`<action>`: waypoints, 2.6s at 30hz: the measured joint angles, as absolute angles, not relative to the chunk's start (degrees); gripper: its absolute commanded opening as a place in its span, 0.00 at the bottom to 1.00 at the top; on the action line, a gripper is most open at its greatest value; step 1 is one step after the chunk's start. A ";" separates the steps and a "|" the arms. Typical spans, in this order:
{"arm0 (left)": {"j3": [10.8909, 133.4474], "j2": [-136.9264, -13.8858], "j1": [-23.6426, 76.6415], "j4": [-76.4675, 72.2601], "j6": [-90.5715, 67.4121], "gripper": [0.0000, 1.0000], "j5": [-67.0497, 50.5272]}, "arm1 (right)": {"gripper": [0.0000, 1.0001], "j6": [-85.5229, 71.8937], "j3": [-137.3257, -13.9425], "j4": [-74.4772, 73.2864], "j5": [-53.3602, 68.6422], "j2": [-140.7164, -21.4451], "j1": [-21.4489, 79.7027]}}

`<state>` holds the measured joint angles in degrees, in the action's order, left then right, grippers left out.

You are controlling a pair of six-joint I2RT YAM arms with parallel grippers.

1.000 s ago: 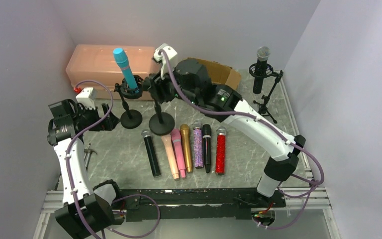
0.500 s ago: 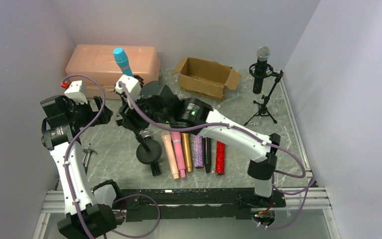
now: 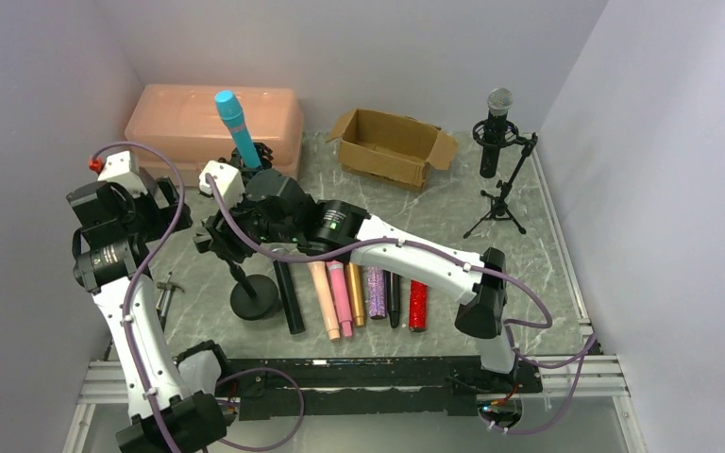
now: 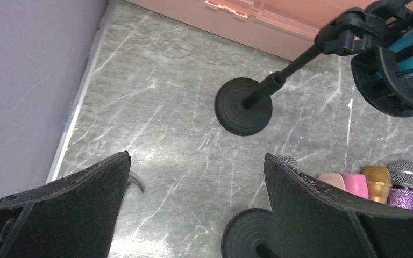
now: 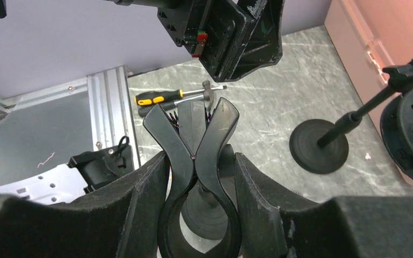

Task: Attach the microphones to the stand

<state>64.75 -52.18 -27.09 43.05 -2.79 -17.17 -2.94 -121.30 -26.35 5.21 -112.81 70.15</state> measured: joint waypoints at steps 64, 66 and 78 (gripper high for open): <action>60.38 -50.37 -28.42 40.82 -2.13 1.00 -30.52 | 0.75 -2.02 -100.79 -25.19 11.22 -102.50 62.00; 60.40 -50.52 -28.42 41.23 -2.09 1.00 -30.74 | 0.78 -2.63 -100.97 -25.87 10.41 -102.10 62.00; 63.07 -51.20 -28.42 45.17 2.59 1.00 -31.46 | 0.75 -12.78 -94.17 -33.01 -2.68 -87.15 57.49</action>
